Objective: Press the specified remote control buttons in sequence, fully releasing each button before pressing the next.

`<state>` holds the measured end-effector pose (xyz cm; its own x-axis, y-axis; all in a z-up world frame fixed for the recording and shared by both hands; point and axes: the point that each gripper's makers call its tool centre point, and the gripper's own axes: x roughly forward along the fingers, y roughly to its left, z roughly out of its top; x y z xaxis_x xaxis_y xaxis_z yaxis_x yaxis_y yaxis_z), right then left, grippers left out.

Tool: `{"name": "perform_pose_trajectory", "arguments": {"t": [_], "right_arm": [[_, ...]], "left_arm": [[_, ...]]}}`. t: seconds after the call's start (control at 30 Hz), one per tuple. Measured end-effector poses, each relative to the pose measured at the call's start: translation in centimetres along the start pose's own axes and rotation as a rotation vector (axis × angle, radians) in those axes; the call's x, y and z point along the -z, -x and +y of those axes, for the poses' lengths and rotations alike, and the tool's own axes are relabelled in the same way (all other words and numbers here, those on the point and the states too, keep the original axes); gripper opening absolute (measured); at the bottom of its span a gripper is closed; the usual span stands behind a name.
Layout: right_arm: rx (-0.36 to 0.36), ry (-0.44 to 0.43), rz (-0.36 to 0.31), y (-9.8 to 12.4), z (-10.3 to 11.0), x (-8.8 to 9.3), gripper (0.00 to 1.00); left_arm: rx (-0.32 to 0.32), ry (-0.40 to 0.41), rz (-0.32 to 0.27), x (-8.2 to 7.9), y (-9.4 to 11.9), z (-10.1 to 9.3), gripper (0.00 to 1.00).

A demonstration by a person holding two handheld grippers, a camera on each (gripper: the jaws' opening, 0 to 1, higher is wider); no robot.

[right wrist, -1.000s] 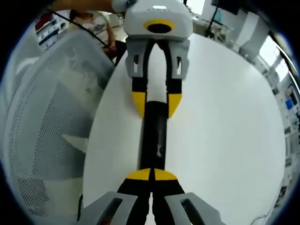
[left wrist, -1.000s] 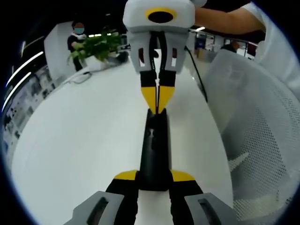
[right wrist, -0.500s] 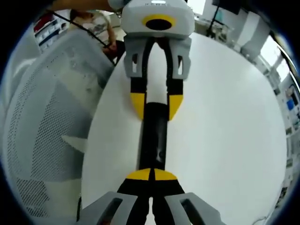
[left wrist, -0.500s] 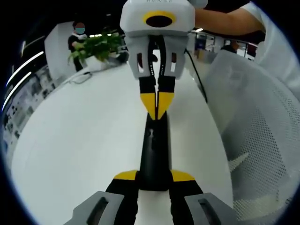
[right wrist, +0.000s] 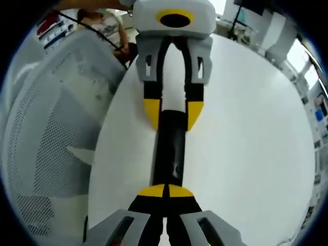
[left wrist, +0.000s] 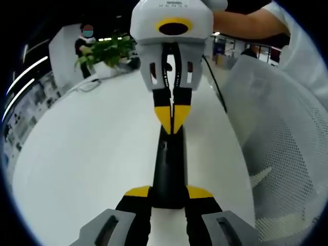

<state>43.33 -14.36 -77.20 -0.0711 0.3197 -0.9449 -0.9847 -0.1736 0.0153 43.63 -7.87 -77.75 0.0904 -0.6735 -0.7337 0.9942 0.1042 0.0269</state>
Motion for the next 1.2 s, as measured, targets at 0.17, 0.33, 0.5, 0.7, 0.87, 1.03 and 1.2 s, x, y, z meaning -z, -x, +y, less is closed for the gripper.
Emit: {"name": "perform_pose_trajectory", "arguments": {"t": [0.17,0.33,0.5,0.7,0.87,1.03,1.2], "right_arm": [[-0.004,0.007,0.004,-0.03,-0.02,0.03,0.0],[-0.008,-0.007,0.008,-0.1,-0.08,0.04,0.0],[-0.006,-0.015,0.027,-0.2,-0.09,0.03,0.0],[-0.019,-0.03,0.002,-0.16,-0.1,0.11,0.0],[-0.019,-0.022,0.003,-0.23,-0.09,0.07,0.0],[-0.017,-0.017,0.003,-0.19,-0.09,0.14,0.0],[-0.011,-0.017,0.002,-0.18,-0.1,0.13,0.0]], "left_arm": [[-0.001,0.002,-0.005,0.0,0.0,-0.01,0.24],[-0.001,0.001,-0.008,0.01,-0.01,-0.01,0.24],[0.004,0.0,-0.011,-0.03,-0.04,-0.04,0.24],[0.002,0.003,-0.019,-0.02,-0.04,-0.06,0.24],[0.004,0.001,-0.019,-0.06,-0.05,-0.1,0.24],[0.001,0.002,-0.019,-0.03,-0.08,-0.04,0.24],[0.001,0.002,-0.016,-0.08,-0.11,-0.05,0.24]]}}
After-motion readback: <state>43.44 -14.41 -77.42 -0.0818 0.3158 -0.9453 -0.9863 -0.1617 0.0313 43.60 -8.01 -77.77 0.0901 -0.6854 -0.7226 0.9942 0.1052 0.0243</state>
